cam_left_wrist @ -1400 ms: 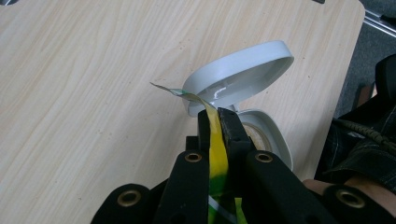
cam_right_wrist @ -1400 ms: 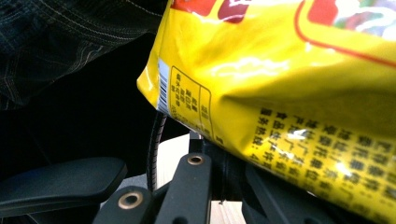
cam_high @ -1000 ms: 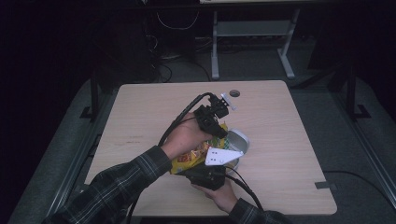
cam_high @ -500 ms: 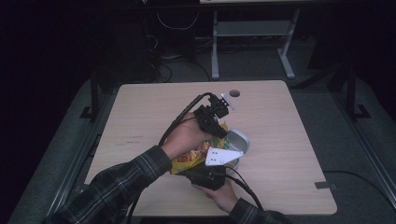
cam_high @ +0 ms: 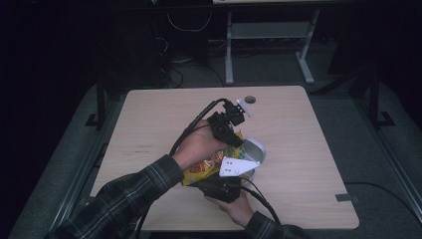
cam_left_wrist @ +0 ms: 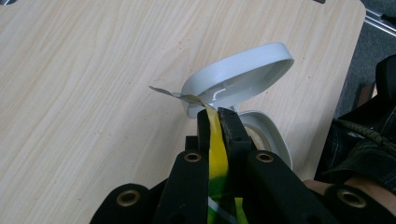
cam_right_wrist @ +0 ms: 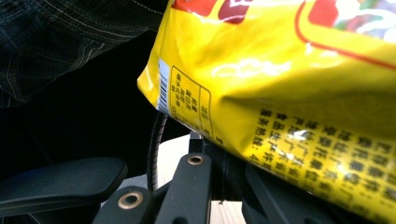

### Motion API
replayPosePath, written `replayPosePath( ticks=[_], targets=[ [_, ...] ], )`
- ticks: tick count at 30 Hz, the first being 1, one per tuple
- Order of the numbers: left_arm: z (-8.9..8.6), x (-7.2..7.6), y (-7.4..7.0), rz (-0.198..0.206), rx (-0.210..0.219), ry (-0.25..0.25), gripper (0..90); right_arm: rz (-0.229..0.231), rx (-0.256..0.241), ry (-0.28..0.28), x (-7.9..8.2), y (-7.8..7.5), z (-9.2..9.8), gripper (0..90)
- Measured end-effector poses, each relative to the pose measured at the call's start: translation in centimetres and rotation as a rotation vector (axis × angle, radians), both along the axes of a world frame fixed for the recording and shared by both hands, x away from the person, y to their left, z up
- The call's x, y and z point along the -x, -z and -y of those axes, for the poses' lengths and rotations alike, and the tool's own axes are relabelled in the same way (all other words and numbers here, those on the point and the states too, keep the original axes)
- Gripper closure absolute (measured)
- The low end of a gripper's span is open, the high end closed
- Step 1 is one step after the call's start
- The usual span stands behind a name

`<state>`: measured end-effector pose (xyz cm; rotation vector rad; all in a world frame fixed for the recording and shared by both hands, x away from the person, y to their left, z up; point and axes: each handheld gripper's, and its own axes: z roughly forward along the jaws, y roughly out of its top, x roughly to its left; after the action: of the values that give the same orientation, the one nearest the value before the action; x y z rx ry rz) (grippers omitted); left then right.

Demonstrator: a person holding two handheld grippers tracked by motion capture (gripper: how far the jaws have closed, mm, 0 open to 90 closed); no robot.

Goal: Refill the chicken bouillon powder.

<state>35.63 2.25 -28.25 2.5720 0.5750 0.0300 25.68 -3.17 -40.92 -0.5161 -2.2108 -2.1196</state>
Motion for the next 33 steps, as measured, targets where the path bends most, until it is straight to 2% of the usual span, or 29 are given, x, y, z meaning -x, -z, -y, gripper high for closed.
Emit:
replayPosePath(
  ticks=[8, 33],
  targets=[
    [-0.06, 0.01, -0.01, 0.002, 0.009, -0.001, 88.7, -0.001, 0.003, 0.001, 0.04, -0.08, 0.01, 90.0],
    [-0.03, -0.01, 0.12, 0.001, -0.003, 0.001, 88.9, -0.010, 0.000, -0.004, -0.02, 0.03, -0.03, 90.0]
  ],
)
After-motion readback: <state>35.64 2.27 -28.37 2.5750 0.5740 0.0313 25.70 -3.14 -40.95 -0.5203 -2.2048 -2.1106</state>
